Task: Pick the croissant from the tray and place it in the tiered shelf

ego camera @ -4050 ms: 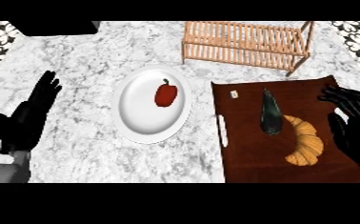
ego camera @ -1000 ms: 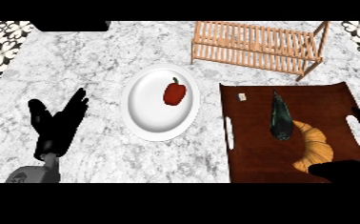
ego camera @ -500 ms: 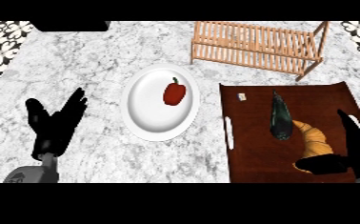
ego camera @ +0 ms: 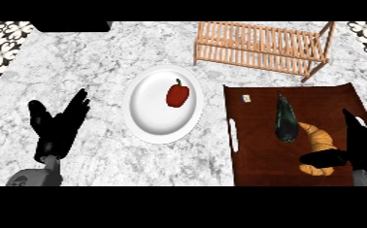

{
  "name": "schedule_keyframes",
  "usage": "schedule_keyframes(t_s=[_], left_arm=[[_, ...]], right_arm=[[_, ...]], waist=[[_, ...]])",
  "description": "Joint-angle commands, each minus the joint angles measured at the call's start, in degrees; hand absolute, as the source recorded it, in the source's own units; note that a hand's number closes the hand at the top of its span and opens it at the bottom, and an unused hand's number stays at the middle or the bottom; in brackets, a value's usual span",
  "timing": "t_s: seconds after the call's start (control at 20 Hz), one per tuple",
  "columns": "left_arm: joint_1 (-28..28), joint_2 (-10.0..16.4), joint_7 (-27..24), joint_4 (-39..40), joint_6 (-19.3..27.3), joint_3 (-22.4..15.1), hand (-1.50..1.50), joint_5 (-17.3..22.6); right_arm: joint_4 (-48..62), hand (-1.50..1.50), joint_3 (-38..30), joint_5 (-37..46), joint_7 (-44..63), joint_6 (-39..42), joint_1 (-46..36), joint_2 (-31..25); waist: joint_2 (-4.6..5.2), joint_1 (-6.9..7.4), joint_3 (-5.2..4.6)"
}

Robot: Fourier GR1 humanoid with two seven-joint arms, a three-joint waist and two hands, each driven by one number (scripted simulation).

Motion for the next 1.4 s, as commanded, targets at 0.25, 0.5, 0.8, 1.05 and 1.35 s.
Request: schedule_keyframes(t_s=[0.25,0.5,0.8,1.05,1.35], left_arm=[[2.2,-1.5,1.4,1.6,-0.9,0.8,0.0,-1.3],[1.4,-2.9,1.7,0.8,0.2,-0.6,0.0,-2.3],[2.5,-2.7,3.1,-1.7,-0.5,0.9,0.0,-1.8],[2.1,-2.7,2.0,1.3,-1.2,1.3,0.0,-3.1],[-0.9,-4.3,2.6,1.7,-0.6,-0.6,0.0,-4.2]], right_arm=[[6.9,-1.5,-1.7,3.6,-7.2,-2.6,-1.6,5.3],[8.0,1.5,6.0,1.4,-10.2,11.6,-0.8,0.6],[8.8,1.5,1.0,0.2,-17.0,5.9,-1.9,5.5],[-2.5,1.5,3.9,5.7,-14.0,2.8,1.0,7.8],[1.7,1.5,19.1,10.9,-10.8,8.3,-17.2,19.7]], waist=[[0.4,-0.01,-0.42],[0.64,1.02,-0.44],[0.35,0.07,-0.41],[0.27,-0.51,-0.46],[0.98,2.61,-0.54]])
